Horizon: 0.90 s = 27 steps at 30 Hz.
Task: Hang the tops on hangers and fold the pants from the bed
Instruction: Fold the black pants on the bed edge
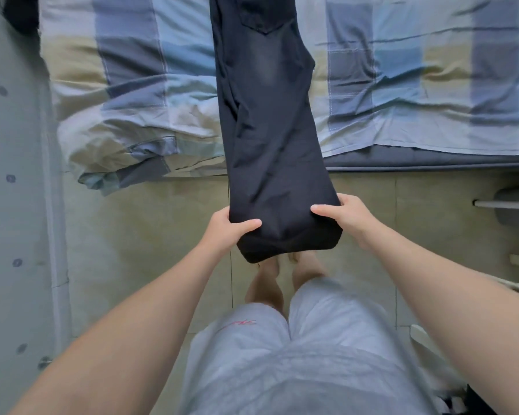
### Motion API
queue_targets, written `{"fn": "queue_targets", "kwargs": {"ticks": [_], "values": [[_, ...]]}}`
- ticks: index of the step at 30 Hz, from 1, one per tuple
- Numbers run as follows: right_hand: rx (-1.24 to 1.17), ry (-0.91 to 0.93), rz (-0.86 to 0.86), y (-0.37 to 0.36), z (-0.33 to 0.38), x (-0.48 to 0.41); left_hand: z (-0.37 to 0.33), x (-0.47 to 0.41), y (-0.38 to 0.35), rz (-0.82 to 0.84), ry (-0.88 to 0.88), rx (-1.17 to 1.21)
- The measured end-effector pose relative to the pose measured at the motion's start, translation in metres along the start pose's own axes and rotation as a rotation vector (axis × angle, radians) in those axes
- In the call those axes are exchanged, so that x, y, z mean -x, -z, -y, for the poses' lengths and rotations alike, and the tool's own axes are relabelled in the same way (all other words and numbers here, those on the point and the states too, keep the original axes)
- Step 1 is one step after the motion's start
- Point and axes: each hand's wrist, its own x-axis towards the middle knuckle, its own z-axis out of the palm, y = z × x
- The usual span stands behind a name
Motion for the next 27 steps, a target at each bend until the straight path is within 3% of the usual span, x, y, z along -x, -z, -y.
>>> {"fn": "queue_targets", "kwargs": {"ticks": [5,11,15,22,27], "values": [[-0.142,0.015,-0.034,-0.006,0.004,0.059,-0.010,0.055,0.014,-0.020,-0.004,0.120],[-0.208,0.033,0.036,-0.002,0.008,0.117,-0.017,0.106,0.018,0.068,0.013,0.227],[-0.212,-0.059,0.154,0.006,0.000,0.152,-0.010,0.138,0.014,0.139,0.030,0.317],[-0.251,-0.147,0.335,0.024,-0.054,0.210,0.015,0.197,-0.006,0.193,-0.074,0.363],[-0.245,-0.056,0.268,0.025,-0.093,0.244,0.041,0.232,-0.020,0.188,-0.113,0.296]]}}
